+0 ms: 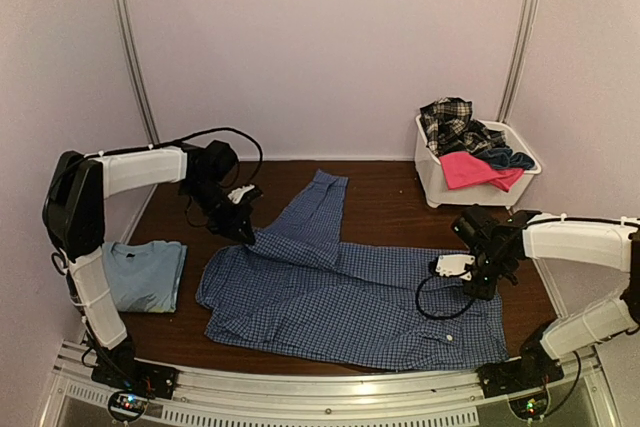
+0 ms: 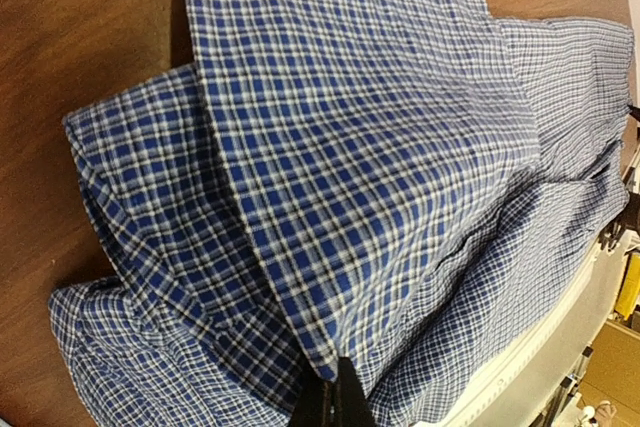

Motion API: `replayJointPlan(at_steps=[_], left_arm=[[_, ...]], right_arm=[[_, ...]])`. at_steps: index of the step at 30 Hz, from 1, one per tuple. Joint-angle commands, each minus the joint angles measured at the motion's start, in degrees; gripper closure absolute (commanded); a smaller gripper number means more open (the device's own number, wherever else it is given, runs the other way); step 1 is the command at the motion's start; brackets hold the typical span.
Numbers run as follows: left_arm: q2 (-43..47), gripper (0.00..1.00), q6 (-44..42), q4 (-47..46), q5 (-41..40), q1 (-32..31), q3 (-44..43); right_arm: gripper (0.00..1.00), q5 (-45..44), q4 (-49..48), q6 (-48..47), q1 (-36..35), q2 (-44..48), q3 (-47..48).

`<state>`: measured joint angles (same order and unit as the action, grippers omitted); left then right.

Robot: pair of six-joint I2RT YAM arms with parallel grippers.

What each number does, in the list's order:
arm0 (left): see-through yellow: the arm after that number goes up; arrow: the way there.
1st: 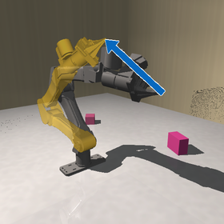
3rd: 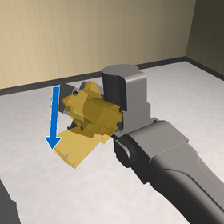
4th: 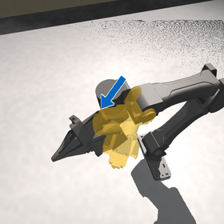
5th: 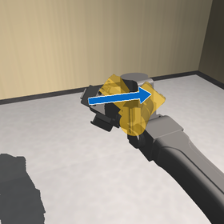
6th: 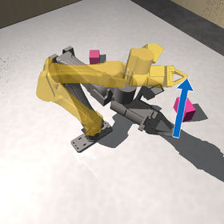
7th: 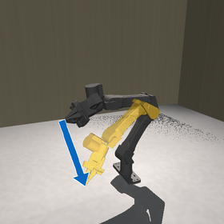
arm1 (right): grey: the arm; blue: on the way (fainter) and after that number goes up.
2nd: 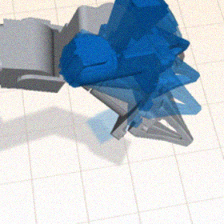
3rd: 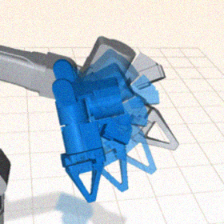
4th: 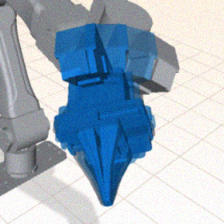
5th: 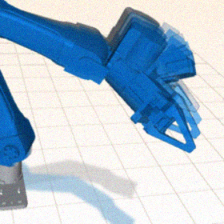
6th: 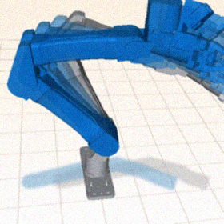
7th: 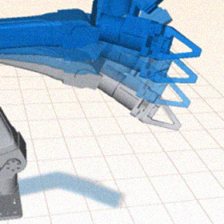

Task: Fold and stack the mixed laundry pile
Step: Fold the 1/3-folded shirt at the center of the board.

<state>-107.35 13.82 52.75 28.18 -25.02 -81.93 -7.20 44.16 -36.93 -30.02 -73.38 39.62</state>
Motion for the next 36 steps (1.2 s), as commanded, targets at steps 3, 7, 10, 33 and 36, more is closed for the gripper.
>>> replayJointPlan(at_steps=[3, 7, 10, 33, 36], left_arm=[[1.80, 1.00, -1.85, -0.09, 0.74, 0.06, 2.64], [2.30, 1.00, -2.29, -0.08, 1.69, -0.02, 3.42], [2.16, 1.00, -2.70, -0.10, 2.54, -0.48, 3.78], [-1.27, 1.00, -4.08, -2.96, 2.28, -1.35, 9.92], [-1.44, 1.00, -4.10, -2.93, 2.19, -1.35, 10.07]], right_arm=[[1.00, -1.03, -0.12, 1.22, -0.38, -0.95, -0.85], [1.00, -4.65, 0.56, 1.03, 0.43, 0.40, -1.25], [1.00, -5.61, 1.25, 0.99, 2.33, 1.31, -0.88], [1.00, 0.37, 1.07, -0.01, 2.92, 1.76, -2.96], [1.00, 1.70, 1.49, 0.14, 2.49, 1.35, -2.74]])
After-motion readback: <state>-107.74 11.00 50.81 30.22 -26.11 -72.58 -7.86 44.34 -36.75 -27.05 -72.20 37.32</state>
